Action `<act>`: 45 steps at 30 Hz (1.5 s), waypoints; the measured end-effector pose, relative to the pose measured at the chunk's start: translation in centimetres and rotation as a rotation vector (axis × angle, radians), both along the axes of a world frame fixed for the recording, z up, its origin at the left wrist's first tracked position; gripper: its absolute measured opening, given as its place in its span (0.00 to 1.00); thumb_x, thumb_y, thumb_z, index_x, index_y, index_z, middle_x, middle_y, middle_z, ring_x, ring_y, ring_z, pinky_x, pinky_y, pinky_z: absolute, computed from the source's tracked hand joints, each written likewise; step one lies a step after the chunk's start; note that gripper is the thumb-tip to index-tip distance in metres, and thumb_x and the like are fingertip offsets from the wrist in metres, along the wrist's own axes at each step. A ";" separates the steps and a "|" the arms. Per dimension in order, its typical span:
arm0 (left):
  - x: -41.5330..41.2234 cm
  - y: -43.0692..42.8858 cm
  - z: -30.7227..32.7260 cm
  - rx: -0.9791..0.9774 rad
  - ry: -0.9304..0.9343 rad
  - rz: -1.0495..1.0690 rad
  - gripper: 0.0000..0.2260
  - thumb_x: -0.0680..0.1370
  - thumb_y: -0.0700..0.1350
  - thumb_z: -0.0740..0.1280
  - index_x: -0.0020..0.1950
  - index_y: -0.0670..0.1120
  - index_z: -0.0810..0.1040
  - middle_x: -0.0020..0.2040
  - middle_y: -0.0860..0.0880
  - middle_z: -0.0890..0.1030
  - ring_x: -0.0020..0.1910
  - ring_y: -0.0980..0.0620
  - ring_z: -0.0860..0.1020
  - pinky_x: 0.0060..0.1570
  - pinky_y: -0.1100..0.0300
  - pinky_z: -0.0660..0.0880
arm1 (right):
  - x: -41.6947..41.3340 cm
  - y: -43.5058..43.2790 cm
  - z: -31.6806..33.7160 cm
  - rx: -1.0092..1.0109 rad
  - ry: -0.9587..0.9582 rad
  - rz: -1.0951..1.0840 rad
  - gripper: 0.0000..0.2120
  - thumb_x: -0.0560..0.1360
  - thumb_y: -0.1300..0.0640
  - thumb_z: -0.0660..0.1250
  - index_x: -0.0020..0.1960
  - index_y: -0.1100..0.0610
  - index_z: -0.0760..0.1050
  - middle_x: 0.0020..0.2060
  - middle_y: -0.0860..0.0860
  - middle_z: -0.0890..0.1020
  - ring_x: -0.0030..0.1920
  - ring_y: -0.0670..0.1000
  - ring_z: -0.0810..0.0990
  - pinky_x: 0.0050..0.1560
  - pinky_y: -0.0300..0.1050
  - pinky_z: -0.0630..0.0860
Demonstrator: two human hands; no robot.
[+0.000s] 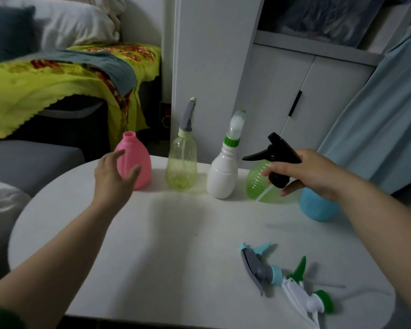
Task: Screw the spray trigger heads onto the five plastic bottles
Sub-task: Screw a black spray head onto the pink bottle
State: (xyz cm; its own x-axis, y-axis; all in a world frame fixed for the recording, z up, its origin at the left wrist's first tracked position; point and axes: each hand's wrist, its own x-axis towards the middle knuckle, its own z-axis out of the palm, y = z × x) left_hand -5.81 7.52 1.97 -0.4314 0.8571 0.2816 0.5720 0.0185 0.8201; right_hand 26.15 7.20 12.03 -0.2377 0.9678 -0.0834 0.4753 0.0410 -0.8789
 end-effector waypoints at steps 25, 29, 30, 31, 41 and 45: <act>-2.0 2.1 -1.4 -0.069 -0.127 -0.155 0.34 0.63 0.42 0.75 0.63 0.44 0.63 0.58 0.43 0.71 0.53 0.45 0.69 0.49 0.50 0.70 | -1.1 1.6 -0.8 -0.008 0.313 0.122 0.10 0.60 0.63 0.65 0.42 0.60 0.74 0.33 0.49 0.85 0.39 0.47 0.83 0.35 0.37 0.80; 0.3 -2.5 -1.9 -0.039 -0.111 -0.321 0.32 0.61 0.41 0.76 0.61 0.47 0.66 0.51 0.52 0.70 0.49 0.52 0.69 0.37 0.66 0.66 | -1.2 0.6 0.2 0.025 0.382 0.109 0.11 0.60 0.65 0.64 0.42 0.60 0.71 0.30 0.50 0.84 0.38 0.47 0.83 0.34 0.37 0.80; 1.2 -3.5 -2.0 -0.040 -0.124 -0.371 0.31 0.61 0.41 0.76 0.60 0.50 0.66 0.49 0.54 0.71 0.47 0.54 0.70 0.37 0.68 0.66 | -1.2 0.4 0.5 0.038 0.399 0.106 0.11 0.60 0.65 0.63 0.42 0.59 0.71 0.29 0.49 0.83 0.37 0.47 0.83 0.34 0.37 0.80; 2.1 -4.4 -2.2 -0.043 -0.140 -0.422 0.31 0.61 0.41 0.76 0.58 0.54 0.66 0.48 0.57 0.71 0.45 0.57 0.71 0.36 0.70 0.66 | -1.2 0.1 0.8 0.055 0.413 0.103 0.10 0.59 0.66 0.63 0.41 0.59 0.71 0.28 0.49 0.83 0.37 0.47 0.83 0.34 0.36 0.80; 8.3 -6.7 -2.4 -0.038 -0.202 -0.630 0.31 0.62 0.43 0.76 0.54 0.63 0.62 0.50 0.67 0.68 0.47 0.69 0.70 0.38 0.80 0.68 | 0.3 -2.6 4.5 0.217 0.405 0.049 0.11 0.58 0.64 0.64 0.40 0.57 0.72 0.30 0.46 0.81 0.35 0.43 0.81 0.36 0.34 0.79; 8.7 -6.3 -2.5 -0.062 -0.197 -0.656 0.30 0.62 0.45 0.76 0.55 0.62 0.63 0.51 0.63 0.71 0.49 0.63 0.71 0.41 0.75 0.67 | -0.4 -2.8 4.9 0.195 0.294 0.116 0.11 0.59 0.66 0.64 0.40 0.57 0.72 0.31 0.47 0.81 0.34 0.44 0.80 0.37 0.33 0.78</act>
State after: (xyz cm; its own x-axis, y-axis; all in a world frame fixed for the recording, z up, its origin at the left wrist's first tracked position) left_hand 2.94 1.23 -0.48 0.1444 0.9705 0.1931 0.3210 -0.2305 0.9186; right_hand 25.78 4.39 16.90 -0.3330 0.9240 0.1878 0.1862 0.2596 -0.9476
